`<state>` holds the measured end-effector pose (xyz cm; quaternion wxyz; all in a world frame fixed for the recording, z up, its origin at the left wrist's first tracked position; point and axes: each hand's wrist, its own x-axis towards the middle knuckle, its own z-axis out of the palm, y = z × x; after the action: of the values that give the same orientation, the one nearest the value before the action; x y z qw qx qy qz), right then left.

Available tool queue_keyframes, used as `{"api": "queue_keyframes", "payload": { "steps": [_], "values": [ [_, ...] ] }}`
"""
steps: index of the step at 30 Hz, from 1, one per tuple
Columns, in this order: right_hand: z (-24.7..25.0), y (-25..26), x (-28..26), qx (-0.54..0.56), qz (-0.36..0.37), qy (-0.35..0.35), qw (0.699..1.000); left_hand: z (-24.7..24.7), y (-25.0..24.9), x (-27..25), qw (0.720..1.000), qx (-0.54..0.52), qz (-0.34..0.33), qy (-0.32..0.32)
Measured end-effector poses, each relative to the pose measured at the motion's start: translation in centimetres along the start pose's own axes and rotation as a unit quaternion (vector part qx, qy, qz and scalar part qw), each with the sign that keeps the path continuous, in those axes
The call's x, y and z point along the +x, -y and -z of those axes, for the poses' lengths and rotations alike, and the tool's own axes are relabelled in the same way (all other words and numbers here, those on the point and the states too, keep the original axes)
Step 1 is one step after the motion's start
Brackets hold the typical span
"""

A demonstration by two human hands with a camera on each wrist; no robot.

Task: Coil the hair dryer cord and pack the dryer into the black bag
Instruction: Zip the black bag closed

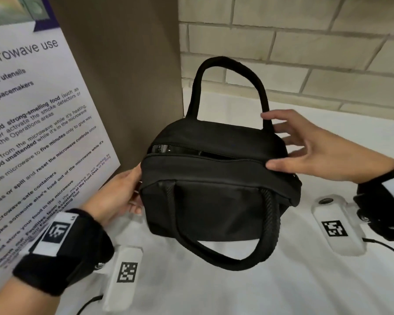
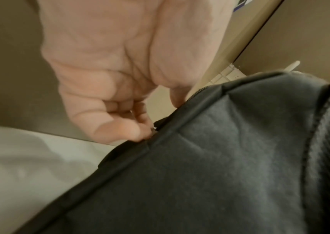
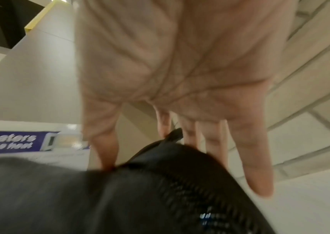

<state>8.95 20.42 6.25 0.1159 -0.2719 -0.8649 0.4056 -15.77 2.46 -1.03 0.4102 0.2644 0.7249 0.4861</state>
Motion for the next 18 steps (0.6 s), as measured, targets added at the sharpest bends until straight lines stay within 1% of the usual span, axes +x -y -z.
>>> {"api": "queue_keyframes", "payload": {
  "steps": [3,6,7,9,11,15,18],
  "values": [
    [1.1,-1.2,-0.8,0.014,-0.042,0.016,0.999,0.3,-0.1,-0.2,0.999,0.014,0.033,0.004],
    [0.3,-2.7,-1.7,-0.064,-0.088,0.036,0.993,0.3,0.3,-0.1,0.997,0.036,0.064,0.012],
    [-0.4,-3.1,-1.8,-0.087,-0.089,0.026,0.992,0.2,0.5,-0.1,0.996,0.047,0.073,0.015],
    [-1.5,-3.6,-1.7,-0.111,-0.068,-0.013,0.991,0.2,0.8,0.1,0.994,0.06,0.088,0.021],
    [-2.0,-3.6,-1.5,-0.1,-0.06,-0.037,0.992,0.2,0.9,0.1,0.994,0.049,0.092,0.024],
    [-2.3,-3.6,-1.1,-0.068,-0.049,-0.068,0.994,0.4,0.7,0.0,0.995,-0.015,0.091,0.035],
    [-2.3,-3.7,-1.0,-0.06,-0.048,-0.075,0.994,0.3,0.8,-0.1,0.994,-0.011,0.1,0.032]
  ]
}}
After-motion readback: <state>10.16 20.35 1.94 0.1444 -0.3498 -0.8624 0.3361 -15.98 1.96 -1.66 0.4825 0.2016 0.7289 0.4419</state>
